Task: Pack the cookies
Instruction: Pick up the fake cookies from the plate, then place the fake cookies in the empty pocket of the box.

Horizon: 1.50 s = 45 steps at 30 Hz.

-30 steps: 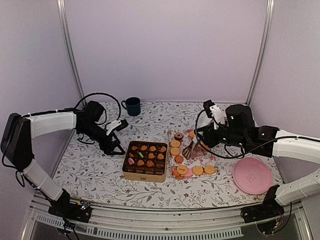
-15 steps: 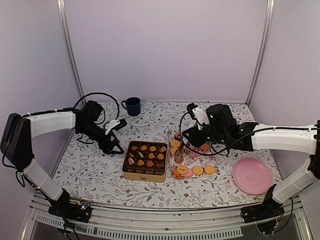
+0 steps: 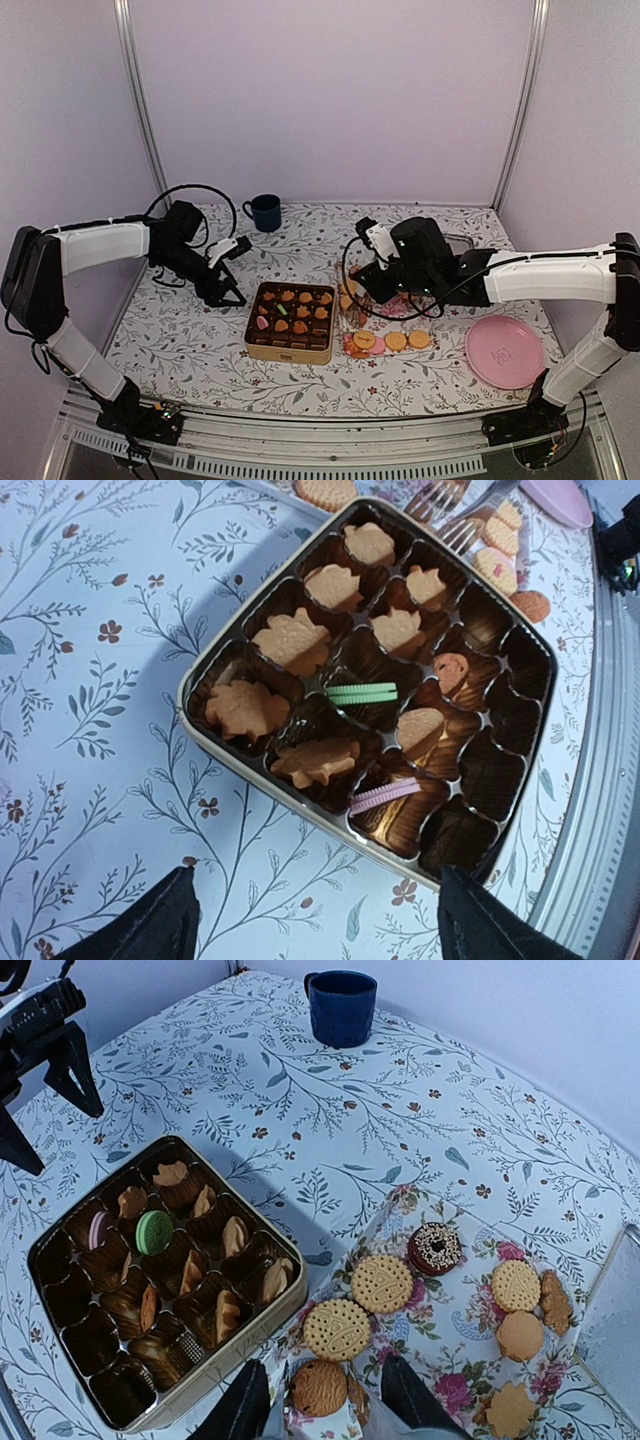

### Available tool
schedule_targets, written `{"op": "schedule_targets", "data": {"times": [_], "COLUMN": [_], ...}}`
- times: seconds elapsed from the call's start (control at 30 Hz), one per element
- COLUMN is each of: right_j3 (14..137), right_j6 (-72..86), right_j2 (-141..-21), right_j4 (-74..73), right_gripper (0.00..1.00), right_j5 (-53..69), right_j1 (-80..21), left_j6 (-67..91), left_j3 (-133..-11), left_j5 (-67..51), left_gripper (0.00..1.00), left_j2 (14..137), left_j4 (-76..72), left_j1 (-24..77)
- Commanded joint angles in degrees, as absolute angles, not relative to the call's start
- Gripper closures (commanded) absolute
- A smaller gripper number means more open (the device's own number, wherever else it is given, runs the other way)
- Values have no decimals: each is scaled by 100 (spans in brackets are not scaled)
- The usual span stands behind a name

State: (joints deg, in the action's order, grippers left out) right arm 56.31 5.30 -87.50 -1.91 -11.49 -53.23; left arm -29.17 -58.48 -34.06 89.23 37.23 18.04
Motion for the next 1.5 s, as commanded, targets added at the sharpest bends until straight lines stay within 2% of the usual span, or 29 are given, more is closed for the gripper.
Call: {"op": "schedule_targets", "data": {"times": [0.0,0.1,0.47,0.93,1.47], "right_j3": [5818,5810,6304,6890,6840], "right_j6": [505,561,569,765,767], "right_j2": [-8700,-8517,-8021,-8731,-8778], "right_j4": [-315,-413,-695,-160,-260], "right_gripper": [69,72,73,72,57], "right_j5": [-1383,-1444,-1468,-950,-1004], "right_j1": [-5385,-5390,-5714,-6240,-6238], "left_j6": [-2997,-2997,-3027,-3067,-3113], "left_j3": [-5900,-5848,-5759,-5724,-5684], "left_j5": [-3530,-3525,-3560,-3573,-3618], "left_gripper": [18,18,18,19,19], "left_j2": [8791,8798,8765,8754,8763], "left_j4": [3771,3745,3727,3723,3718], "left_j1": [1753,1751,1745,1733,1725]}}
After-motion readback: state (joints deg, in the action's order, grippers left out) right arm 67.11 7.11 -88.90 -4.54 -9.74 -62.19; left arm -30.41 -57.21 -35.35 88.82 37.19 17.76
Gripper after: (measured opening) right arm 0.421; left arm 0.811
